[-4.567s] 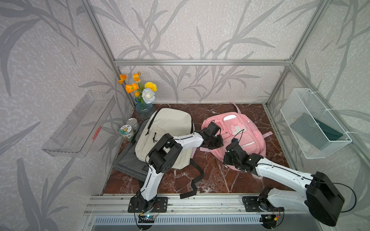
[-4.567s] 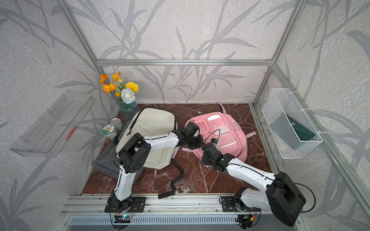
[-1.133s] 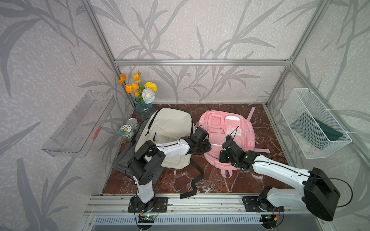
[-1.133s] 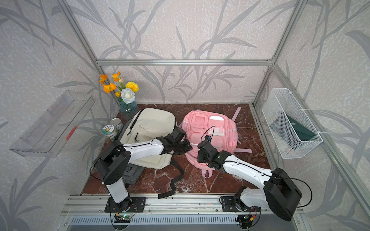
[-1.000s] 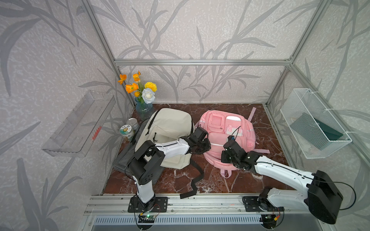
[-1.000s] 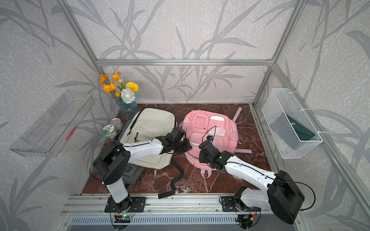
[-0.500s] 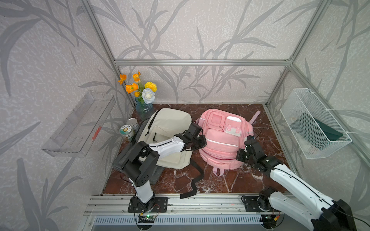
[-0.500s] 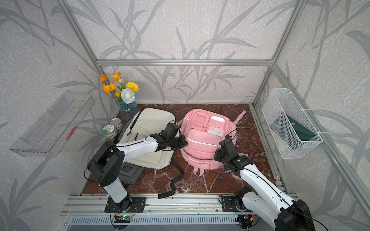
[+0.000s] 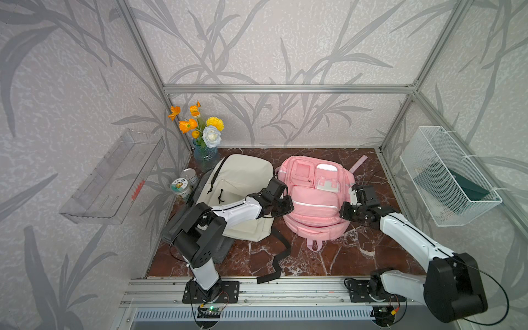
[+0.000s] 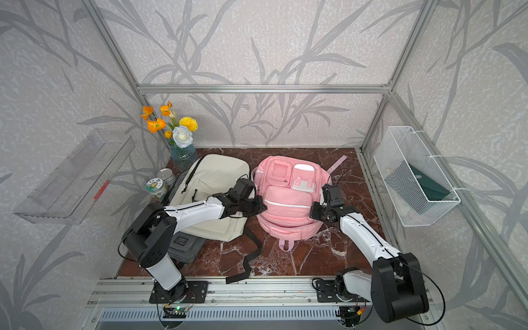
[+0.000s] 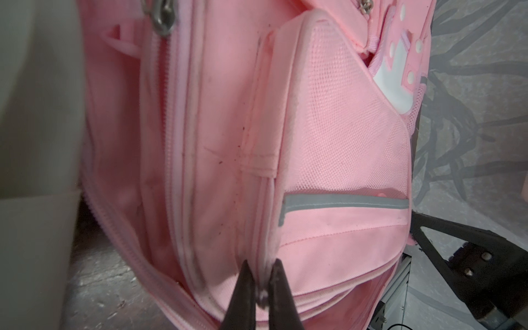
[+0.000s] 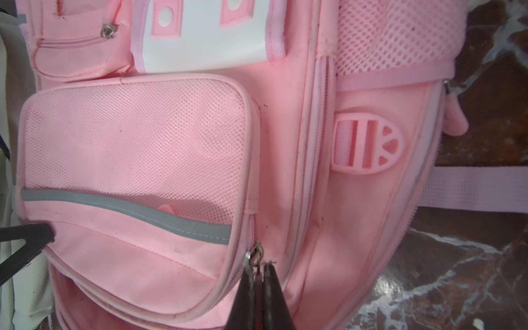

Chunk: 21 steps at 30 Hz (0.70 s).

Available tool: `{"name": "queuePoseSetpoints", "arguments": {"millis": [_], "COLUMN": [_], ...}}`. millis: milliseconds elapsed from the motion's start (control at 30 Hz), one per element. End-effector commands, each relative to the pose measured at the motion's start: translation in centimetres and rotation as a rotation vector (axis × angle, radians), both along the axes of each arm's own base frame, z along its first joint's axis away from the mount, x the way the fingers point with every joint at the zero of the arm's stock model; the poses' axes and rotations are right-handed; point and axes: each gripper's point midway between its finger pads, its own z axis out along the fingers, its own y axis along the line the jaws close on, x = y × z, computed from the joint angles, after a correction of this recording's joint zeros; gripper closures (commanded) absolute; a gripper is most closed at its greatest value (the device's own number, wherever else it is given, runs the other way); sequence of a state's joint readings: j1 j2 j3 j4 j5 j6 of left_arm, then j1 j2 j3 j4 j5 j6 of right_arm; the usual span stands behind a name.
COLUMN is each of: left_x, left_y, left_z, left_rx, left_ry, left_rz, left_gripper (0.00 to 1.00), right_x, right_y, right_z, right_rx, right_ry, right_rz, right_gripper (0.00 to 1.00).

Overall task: Zip up the backpack
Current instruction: Zip the zipper on the backpack.

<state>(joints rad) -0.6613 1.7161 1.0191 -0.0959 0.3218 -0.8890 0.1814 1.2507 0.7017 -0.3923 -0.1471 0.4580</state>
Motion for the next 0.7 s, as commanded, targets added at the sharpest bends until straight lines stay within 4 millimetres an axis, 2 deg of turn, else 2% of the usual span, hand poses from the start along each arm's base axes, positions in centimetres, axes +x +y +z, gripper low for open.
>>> {"name": "queuePoseSetpoints", "arguments": {"millis": [0,300,367,433,500,567,667], "left_x": [-0.8,-1.0,-1.0,-1.0,-1.1,-1.0,-0.9], "left_y": [1.7,-0.3,-0.8,-1.8,-3.1,-4.8,-8.2], "left_z": [-0.8,-0.3,-0.4,-0.2,0.1,0.9,2.5], "left_rx": [0.095,0.095,0.088,0.066,0.050,0.021,-0.051], "left_ry": [0.010,-0.005,-0.001,0.000,-0.003,-0.013,-0.033], "left_rz": [-0.009,-0.044,-0.047,-0.053,-0.063,-0.066,-0.079], "left_gripper": [1.00,1.00,1.00,1.00,1.00,1.00,1.00], "right_x": [2.7,3.9,3.6,3.0,2.1,0.8,-1.5], "right_y": [-3.2,-4.5,-4.6,-4.0,-3.5,-3.0,-1.8], "right_z": [1.1,3.4,4.1,5.4,6.5,7.2,7.1], "right_rx": [-0.137,-0.227,-0.226,-0.198,-0.156,-0.104,0.006], "right_ry": [-0.052,-0.101,-0.114,-0.126,-0.142,-0.158,-0.164], "right_rz": [-0.082,-0.092,-0.093,-0.068,-0.061,-0.067,-0.081], "right_gripper": [1.00,0.99,0.86,0.67,0.57,0.51,0.50]}}
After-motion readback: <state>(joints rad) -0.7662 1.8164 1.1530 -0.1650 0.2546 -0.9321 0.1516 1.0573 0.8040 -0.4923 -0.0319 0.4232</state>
